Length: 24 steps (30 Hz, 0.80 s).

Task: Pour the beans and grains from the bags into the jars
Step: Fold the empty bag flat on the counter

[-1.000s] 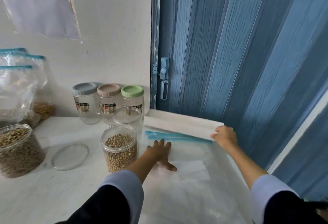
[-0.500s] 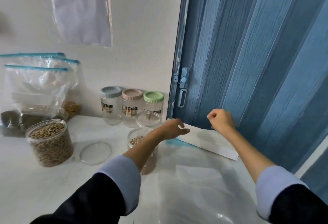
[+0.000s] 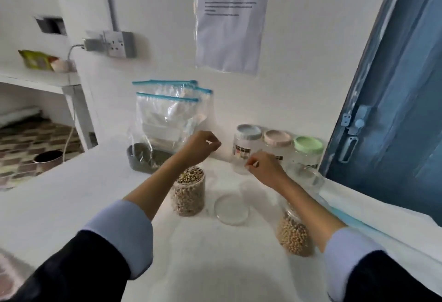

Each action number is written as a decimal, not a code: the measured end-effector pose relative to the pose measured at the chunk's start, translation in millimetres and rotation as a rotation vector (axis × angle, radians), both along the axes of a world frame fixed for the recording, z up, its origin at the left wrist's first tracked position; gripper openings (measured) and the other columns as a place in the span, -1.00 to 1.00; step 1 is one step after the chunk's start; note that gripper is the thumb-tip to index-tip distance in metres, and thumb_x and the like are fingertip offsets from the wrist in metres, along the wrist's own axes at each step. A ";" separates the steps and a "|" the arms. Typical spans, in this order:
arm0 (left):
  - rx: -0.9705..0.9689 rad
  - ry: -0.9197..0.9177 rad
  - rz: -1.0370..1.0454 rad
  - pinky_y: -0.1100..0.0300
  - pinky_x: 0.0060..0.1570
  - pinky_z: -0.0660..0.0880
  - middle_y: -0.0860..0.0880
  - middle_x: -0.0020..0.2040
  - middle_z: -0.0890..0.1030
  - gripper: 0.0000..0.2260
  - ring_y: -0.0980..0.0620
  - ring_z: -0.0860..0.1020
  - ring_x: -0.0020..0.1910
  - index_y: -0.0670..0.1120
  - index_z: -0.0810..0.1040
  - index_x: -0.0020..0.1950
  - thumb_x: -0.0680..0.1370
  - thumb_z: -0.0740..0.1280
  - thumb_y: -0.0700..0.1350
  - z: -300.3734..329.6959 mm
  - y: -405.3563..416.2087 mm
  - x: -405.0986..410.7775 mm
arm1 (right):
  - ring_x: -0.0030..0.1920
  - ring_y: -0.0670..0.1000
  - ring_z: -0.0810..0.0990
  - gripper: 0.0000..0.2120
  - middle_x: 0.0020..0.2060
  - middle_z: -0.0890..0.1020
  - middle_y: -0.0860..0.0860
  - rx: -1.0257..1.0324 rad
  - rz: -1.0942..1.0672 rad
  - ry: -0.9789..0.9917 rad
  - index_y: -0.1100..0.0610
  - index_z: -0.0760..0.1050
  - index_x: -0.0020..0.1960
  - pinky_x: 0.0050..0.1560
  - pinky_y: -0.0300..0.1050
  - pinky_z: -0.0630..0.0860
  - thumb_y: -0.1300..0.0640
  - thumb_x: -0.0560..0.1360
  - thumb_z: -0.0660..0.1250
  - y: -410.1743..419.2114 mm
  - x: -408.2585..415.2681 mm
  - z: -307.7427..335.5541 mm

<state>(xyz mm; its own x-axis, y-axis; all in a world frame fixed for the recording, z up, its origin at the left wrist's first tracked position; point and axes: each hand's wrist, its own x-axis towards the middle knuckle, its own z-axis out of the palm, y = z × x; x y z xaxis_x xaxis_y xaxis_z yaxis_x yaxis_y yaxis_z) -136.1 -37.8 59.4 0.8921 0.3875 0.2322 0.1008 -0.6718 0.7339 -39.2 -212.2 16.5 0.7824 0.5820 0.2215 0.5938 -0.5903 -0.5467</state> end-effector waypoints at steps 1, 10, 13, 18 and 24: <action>0.006 0.010 0.020 0.12 0.04 0.47 -0.17 0.06 0.61 -0.81 -0.09 0.56 0.04 -0.27 0.58 0.08 0.56 0.33 -0.16 -4.1 16.3 -6.9 | 0.04 0.08 0.57 -0.88 -0.01 0.60 0.08 -0.046 0.046 0.018 0.24 0.61 -0.03 0.00 -0.13 0.44 0.21 0.49 0.35 14.1 -6.5 -9.5; -0.033 0.051 0.033 0.14 0.04 0.46 -0.19 0.10 0.58 -0.79 -0.04 0.53 0.01 -0.28 0.52 0.15 0.57 0.30 -0.19 -57.4 81.4 -31.6 | 0.44 0.24 0.14 -0.08 0.44 0.14 0.12 -0.723 0.004 0.235 -0.04 0.02 0.54 0.32 0.16 0.31 -0.20 0.37 0.45 56.0 -29.6 -83.6; -0.030 0.084 0.019 0.09 0.15 0.47 -0.20 0.21 0.53 -0.68 -0.11 0.52 0.15 -0.27 0.46 0.27 0.56 0.31 -0.17 -77.3 92.1 -25.7 | 0.42 0.26 0.11 -0.07 0.41 0.12 0.15 -0.613 -0.108 0.272 -0.10 0.04 0.53 0.30 0.13 0.34 -0.14 0.33 0.49 59.7 -25.9 -80.8; -0.246 0.066 -0.020 0.02 0.28 0.40 -0.19 0.31 0.48 -0.70 -0.13 0.46 0.27 -0.23 0.40 0.36 0.63 0.14 -0.23 -101.5 100.6 -18.9 | 0.35 0.26 0.14 -0.13 0.39 0.08 0.19 0.065 -0.464 -0.049 -0.01 0.19 0.47 0.20 0.17 0.38 -0.03 0.28 0.54 78.5 -33.3 -61.6; -0.641 -0.098 -0.012 0.05 0.21 0.43 -0.17 0.21 0.50 -0.69 -0.09 0.46 0.19 -0.21 0.45 0.29 0.63 0.01 -0.31 -119.2 90.6 -17.2 | 0.22 0.12 0.40 -0.23 0.29 0.26 0.16 0.937 -0.599 0.289 0.16 0.17 0.36 0.11 -0.05 0.44 0.02 0.33 0.54 115.8 -52.0 -55.7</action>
